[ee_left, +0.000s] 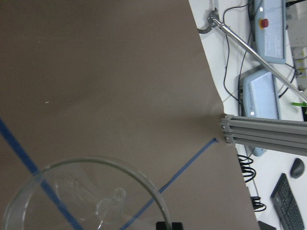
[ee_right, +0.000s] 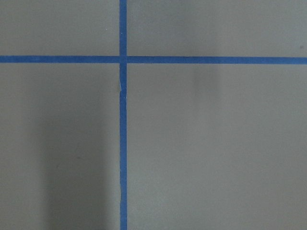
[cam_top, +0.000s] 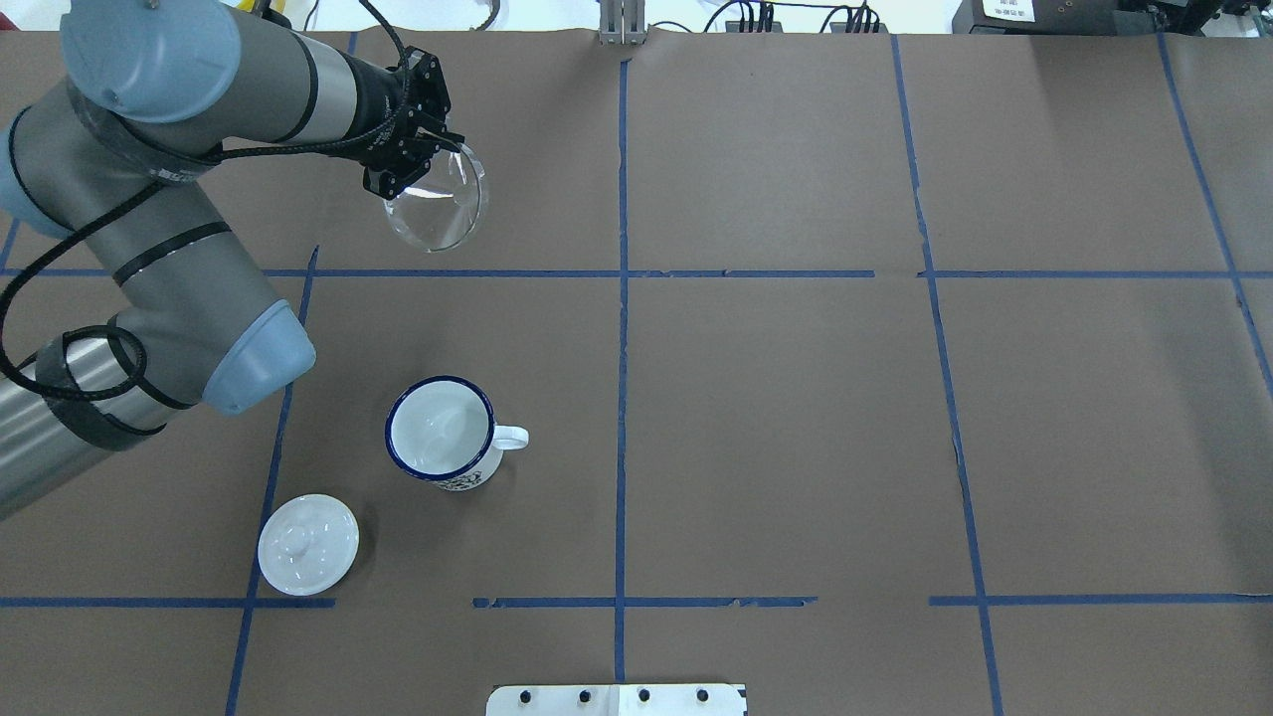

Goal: Place funnel on cup
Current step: 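Lift the glass funnel and carry it over the enamel mug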

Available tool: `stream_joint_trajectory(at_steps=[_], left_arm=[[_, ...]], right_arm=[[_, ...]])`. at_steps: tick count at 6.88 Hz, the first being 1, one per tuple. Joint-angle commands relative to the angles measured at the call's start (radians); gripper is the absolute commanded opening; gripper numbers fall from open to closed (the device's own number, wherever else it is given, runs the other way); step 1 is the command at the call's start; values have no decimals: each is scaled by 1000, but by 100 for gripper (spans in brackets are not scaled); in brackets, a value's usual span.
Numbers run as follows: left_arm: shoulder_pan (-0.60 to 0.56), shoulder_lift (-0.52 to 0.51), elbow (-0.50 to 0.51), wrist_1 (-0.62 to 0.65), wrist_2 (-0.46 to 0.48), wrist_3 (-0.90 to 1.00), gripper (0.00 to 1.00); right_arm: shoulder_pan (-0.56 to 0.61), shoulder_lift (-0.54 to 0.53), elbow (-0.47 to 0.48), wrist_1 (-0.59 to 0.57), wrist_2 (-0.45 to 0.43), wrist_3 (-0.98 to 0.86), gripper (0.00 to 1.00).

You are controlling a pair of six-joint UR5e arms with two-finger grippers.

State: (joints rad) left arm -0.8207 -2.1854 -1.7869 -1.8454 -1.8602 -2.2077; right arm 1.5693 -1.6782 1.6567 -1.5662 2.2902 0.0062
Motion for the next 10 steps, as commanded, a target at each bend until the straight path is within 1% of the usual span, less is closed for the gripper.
stream_joint_trajectory(at_steps=[1, 2, 3, 4, 7, 10], left_arm=[[3, -92, -78, 443, -106, 80, 0], [20, -114, -80, 565, -126, 91, 0], [40, -120, -86, 659, -192, 153, 0], [73, -117, -81, 667, -209, 161, 0], [142, -111, -72, 669, -211, 161, 0], [161, -91, -62, 664, -203, 187, 0]], right_arm=[[0, 0, 0, 0, 0, 0, 100], [0, 0, 0, 0, 0, 0, 100], [0, 0, 0, 0, 0, 0, 100], [0, 0, -2, 0, 0, 0, 100], [0, 0, 0, 0, 0, 0, 100], [0, 0, 0, 0, 0, 0, 100]])
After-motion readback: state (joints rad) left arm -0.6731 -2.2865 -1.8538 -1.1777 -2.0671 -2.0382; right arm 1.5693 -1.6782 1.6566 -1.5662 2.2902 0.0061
